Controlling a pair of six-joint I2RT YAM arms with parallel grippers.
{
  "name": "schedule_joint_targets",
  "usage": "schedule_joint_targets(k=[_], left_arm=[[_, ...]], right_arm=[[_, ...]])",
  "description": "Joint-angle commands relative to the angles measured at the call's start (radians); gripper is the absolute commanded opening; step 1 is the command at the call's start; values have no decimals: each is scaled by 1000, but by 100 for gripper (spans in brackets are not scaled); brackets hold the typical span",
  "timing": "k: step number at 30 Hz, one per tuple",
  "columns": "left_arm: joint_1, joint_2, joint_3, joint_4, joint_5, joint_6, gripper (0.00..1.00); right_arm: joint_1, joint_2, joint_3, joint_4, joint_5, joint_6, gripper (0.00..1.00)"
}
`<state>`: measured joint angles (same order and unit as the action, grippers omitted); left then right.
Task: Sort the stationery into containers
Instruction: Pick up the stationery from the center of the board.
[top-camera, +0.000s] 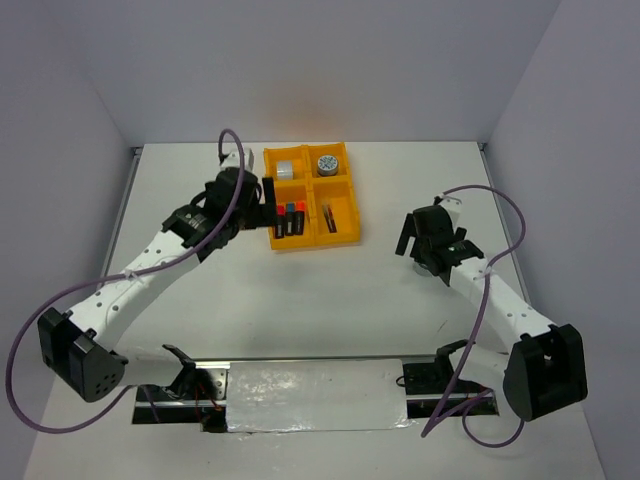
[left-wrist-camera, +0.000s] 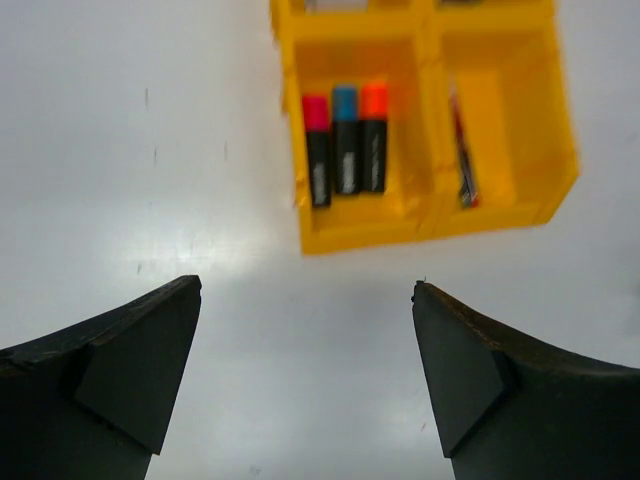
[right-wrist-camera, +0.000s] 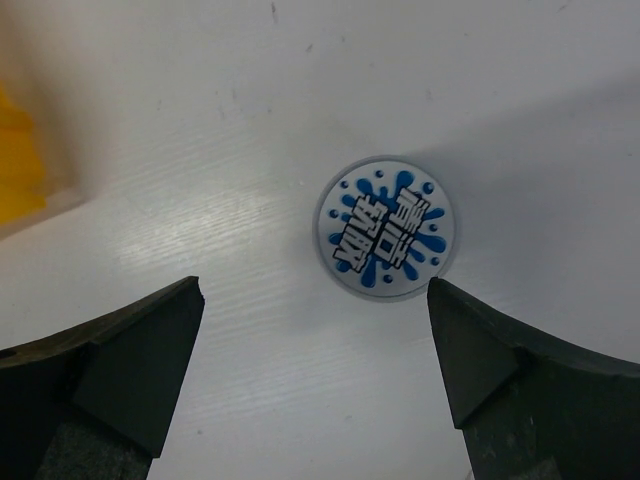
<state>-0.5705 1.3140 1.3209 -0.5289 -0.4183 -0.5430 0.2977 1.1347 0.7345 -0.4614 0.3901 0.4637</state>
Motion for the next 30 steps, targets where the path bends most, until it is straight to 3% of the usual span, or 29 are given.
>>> schedule_joint_targets(k=[1, 8, 17, 20, 24, 30], left_arm=[[-23, -79, -119, -91, -8, -63, 99], [-42, -240, -264, -150, 55, -68, 99], [-51, -435, -342, -279, 21, -3, 99], [-51, -470, -354, -250, 65, 21, 99], [-51, -470, -379, -212, 117, 40, 99], [-51, -479, -385, -203, 127, 43, 99]], right_arm=[[-67, -19, 52, 4, 63, -26, 100], [-167, 65, 37, 78, -126, -72, 100], [-212, 163, 36, 118, -171, -65, 98], [-212, 157, 20, 138, -146, -53, 92], [-212, 146, 5, 155, -129, -60, 63], [-213, 181, 19, 156, -157, -74, 47]])
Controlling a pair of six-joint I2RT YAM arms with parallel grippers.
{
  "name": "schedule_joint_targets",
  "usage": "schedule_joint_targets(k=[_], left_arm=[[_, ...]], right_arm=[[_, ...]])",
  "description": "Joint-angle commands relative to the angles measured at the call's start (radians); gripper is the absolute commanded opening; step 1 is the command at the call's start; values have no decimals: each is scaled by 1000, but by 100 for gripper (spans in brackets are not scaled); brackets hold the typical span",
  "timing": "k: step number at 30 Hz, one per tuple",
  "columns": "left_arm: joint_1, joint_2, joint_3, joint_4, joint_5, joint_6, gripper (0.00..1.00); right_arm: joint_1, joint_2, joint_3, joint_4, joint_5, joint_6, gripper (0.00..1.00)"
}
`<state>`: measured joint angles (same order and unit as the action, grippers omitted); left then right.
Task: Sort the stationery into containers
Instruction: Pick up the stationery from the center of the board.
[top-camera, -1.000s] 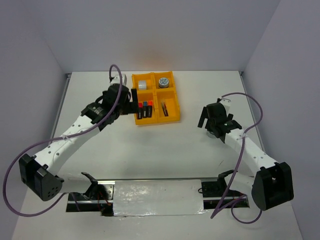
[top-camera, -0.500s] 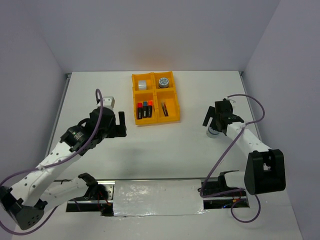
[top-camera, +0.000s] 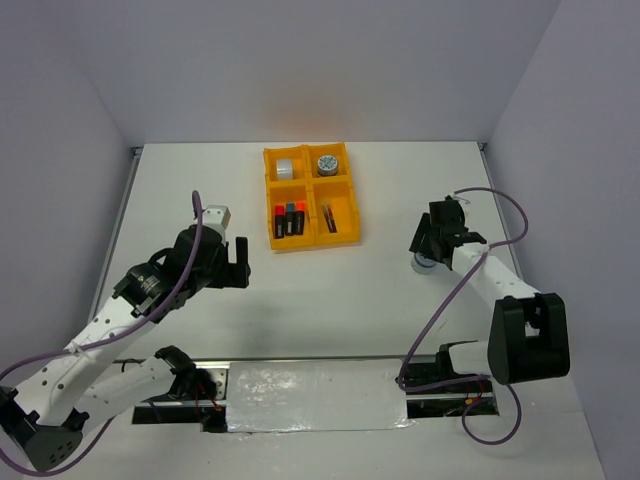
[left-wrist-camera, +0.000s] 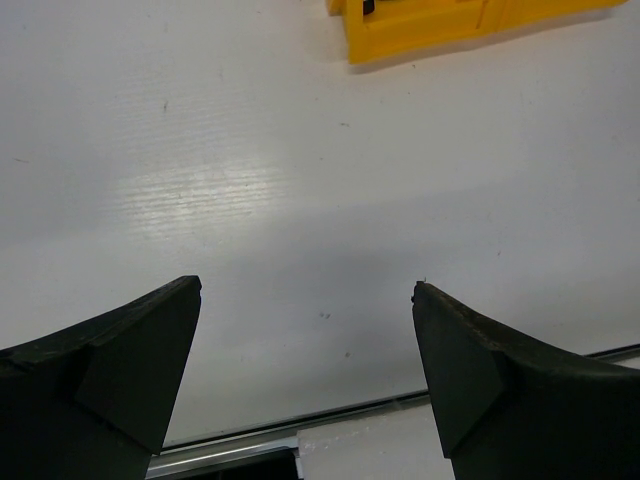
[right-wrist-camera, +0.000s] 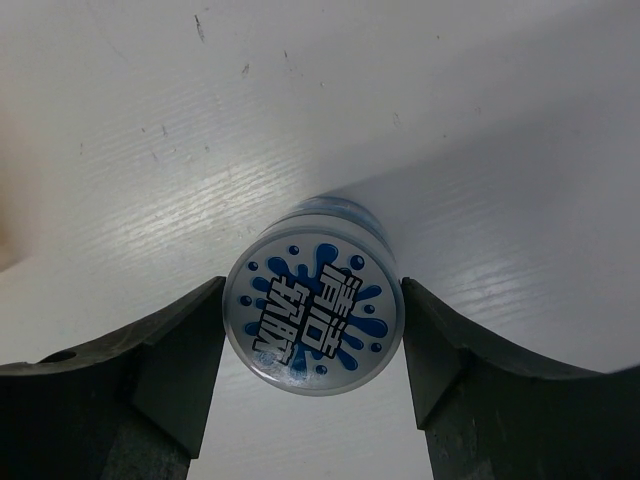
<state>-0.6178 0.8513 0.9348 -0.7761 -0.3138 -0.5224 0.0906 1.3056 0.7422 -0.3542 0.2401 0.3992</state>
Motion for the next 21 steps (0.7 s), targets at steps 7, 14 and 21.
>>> schedule_joint_targets(k=[7, 14, 21], left_arm=[[-3, -29, -8, 57, 24, 22, 99], [-2, -55, -13, 66, -8, 9, 99], [1, -153, -30, 70, -64, -22, 99]], right_arm=[[-5, -8, 6, 50, -44, -7, 0], [41, -184, 57, 95, -160, 13, 0], [150, 82, 300, 351, -355, 47, 0]])
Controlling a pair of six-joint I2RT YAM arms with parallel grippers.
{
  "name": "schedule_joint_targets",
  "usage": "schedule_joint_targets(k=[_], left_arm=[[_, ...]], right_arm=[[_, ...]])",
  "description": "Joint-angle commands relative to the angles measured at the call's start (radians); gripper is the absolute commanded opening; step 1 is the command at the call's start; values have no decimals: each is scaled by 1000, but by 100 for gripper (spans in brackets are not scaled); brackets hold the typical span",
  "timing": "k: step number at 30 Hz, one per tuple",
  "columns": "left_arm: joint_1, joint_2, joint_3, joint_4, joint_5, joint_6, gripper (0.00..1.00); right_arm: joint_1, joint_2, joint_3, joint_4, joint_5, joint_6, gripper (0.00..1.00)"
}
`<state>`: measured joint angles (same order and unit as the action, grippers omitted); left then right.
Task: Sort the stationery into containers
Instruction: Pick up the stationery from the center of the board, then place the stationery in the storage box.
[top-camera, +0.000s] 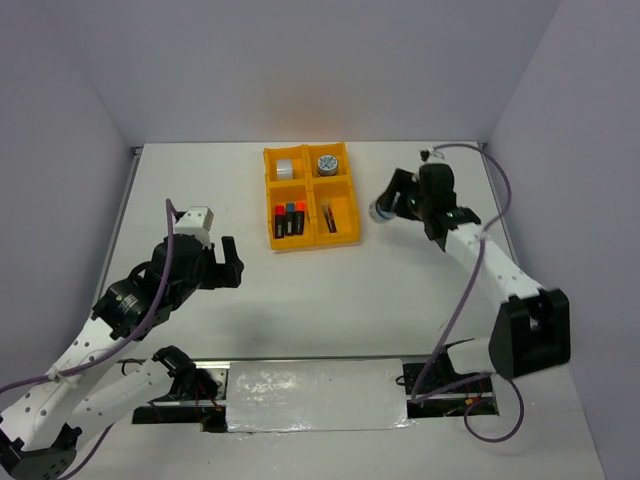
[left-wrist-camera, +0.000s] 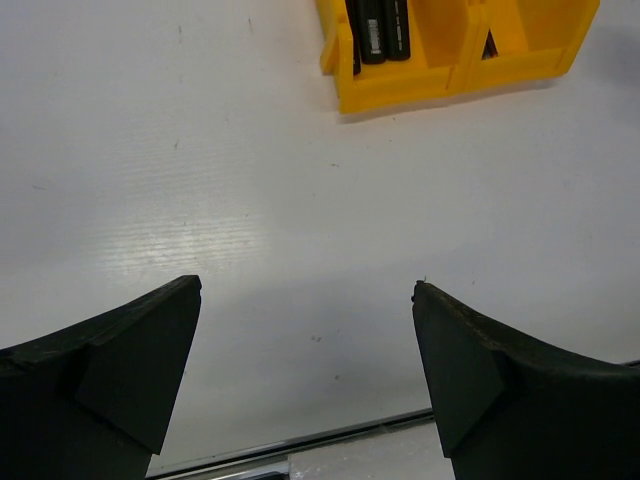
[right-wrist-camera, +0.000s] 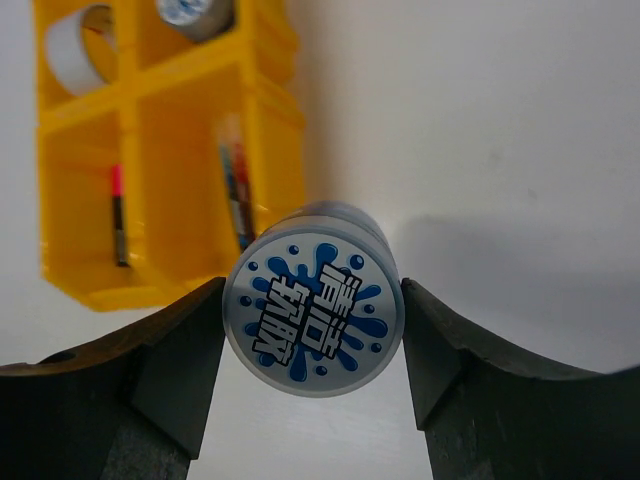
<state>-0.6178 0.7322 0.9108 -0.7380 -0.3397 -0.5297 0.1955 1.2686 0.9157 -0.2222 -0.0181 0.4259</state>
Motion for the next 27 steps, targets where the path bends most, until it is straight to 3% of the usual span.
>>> schedule_joint_targets(k=[1, 4, 13, 20, 27], left_arm=[[3, -39, -7, 32, -41, -15, 99], [10, -48, -13, 46, -19, -7, 99], [72, -60, -29, 87, 85, 39, 99], [95, -80, -43, 109, 140, 54, 99], [95, -106, -49, 118, 162, 60, 99]], right_arm=[[73, 173, 232, 219, -89, 19, 0], [103, 410, 429, 260, -98, 19, 0], [121, 869, 984, 235, -155, -35, 0], [124, 1100, 1340, 129, -123, -91, 0], [127, 1239, 1500, 90, -105, -144, 0]])
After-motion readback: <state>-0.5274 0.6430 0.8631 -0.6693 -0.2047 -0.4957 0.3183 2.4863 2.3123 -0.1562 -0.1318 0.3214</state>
